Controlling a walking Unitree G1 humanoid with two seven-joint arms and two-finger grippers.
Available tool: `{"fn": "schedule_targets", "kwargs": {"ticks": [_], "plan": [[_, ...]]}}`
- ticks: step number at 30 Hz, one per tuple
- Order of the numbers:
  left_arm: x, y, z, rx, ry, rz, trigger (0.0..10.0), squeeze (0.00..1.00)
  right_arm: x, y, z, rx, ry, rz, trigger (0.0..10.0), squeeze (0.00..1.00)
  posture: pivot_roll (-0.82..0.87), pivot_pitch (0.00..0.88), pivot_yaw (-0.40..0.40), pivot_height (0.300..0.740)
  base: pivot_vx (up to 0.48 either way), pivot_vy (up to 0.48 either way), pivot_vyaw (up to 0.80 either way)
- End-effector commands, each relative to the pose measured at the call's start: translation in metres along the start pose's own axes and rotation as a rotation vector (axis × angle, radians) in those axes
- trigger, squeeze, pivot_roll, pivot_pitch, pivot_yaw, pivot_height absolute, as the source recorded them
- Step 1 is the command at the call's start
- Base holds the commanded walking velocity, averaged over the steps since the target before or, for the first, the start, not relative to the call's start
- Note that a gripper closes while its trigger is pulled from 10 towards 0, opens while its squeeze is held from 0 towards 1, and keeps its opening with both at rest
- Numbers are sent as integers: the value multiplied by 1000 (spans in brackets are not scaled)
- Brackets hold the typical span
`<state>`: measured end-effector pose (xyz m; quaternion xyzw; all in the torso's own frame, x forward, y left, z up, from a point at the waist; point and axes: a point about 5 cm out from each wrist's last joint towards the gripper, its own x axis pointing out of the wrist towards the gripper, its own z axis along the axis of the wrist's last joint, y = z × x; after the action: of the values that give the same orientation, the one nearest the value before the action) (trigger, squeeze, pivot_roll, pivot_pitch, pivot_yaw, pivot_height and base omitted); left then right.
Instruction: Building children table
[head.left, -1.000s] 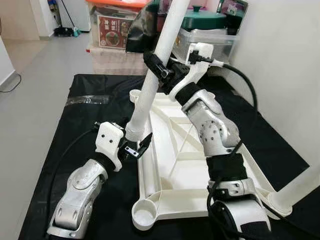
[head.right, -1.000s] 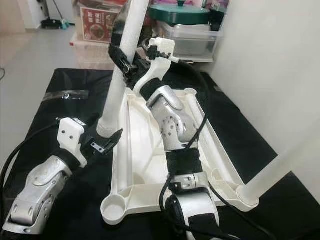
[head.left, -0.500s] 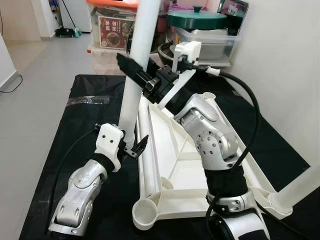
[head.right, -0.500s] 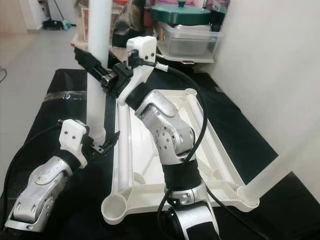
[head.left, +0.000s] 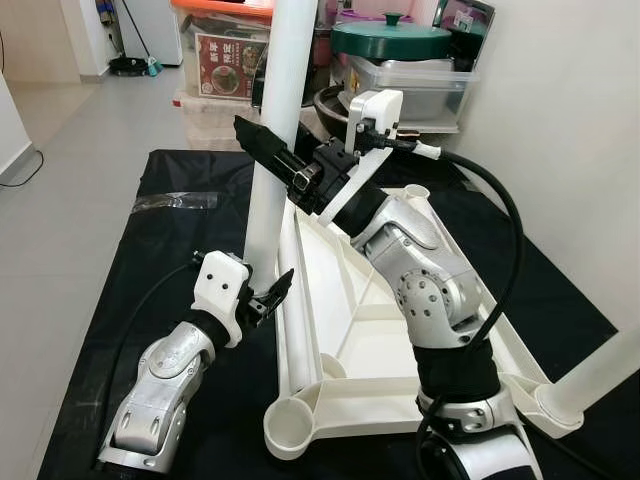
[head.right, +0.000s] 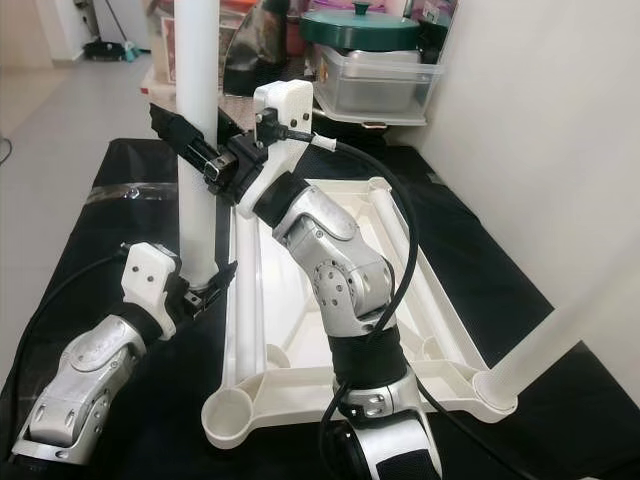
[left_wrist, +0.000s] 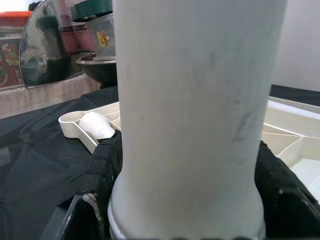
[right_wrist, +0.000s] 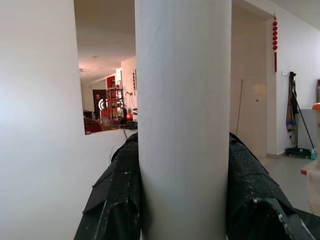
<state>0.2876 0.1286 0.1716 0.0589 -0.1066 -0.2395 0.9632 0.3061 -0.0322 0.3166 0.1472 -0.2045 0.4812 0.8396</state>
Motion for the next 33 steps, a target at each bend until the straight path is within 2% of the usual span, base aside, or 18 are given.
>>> {"fn": "schedule_targets", "kwargs": {"ticks": [1,3,4,6,7,8,9,11,12,14,15,16,17,23,27,33], "plan": [[1,-4,-3,11,8,-20,0,0,0,4,0,27,-10,21,0,0,83,0,-90,740,0,0,0],[2,-3,-3,14,13,-14,0,0,-1,3,0,28,-1,12,0,0,83,0,-90,740,0,0,0],[3,-3,-3,14,19,-14,0,0,-1,2,-1,23,11,1,10000,0,85,0,-89,740,0,0,0],[3,-4,-4,17,25,-17,0,0,-3,1,-2,24,20,0,10000,0,85,0,-90,740,0,0,0],[3,-5,-3,29,25,-33,4627,0,-6,0,-5,44,39,25,10000,0,85,0,-90,740,0,0,0],[2,-6,-2,41,21,-50,10000,0,-11,-2,-10,51,62,34,10000,1000,85,0,-90,740,0,0,0],[2,-6,-2,41,21,-50,10000,0,-11,-2,-10,51,62,34,10000,1000,85,0,-90,740,0,0,0],[1,-8,4,68,4,-101,10000,0,-23,-6,-27,74,158,57,10000,1000,94,0,-98,740,0,0,0],[1,-8,4,68,4,-101,10000,0,-23,-6,-27,74,158,57,10000,1000,94,0,-98,740,0,0,0],[0,-9,8,89,-4,-130,10000,0,-31,-7,-41,88,226,62,10000,1000,94,0,-98,740,0,0,0],[0,-10,8,95,-5,-147,10000,0,-34,-6,-46,92,244,67,10000,380,94,0,-98,740,0,0,0],[0,-10,8,95,-5,-147,10000,0,-34,-6,-46,92,244,67,10000,380,94,0,-98,740,0,0,0],[-1,-12,9,97,-6,-160,10000,0,-36,-4,-49,95,253,70,10000,0,98,0,-98,740,0,0,0],[-3,-25,5,66,0,-227,10000,0,-32,1,-55,131,221,51,10000,0,95,0,-87,740,0,0,0],[-10,-43,7,10,-5,-376,10000,0,-35,10,-53,173,163,174,10000,0,99,0,-86,740,0,0,0],[-26,-44,5,34,45,-494,10000,0,-51,9,-58,153,230,291,10000,0,110,0,-94,740,0,0,0]]}}
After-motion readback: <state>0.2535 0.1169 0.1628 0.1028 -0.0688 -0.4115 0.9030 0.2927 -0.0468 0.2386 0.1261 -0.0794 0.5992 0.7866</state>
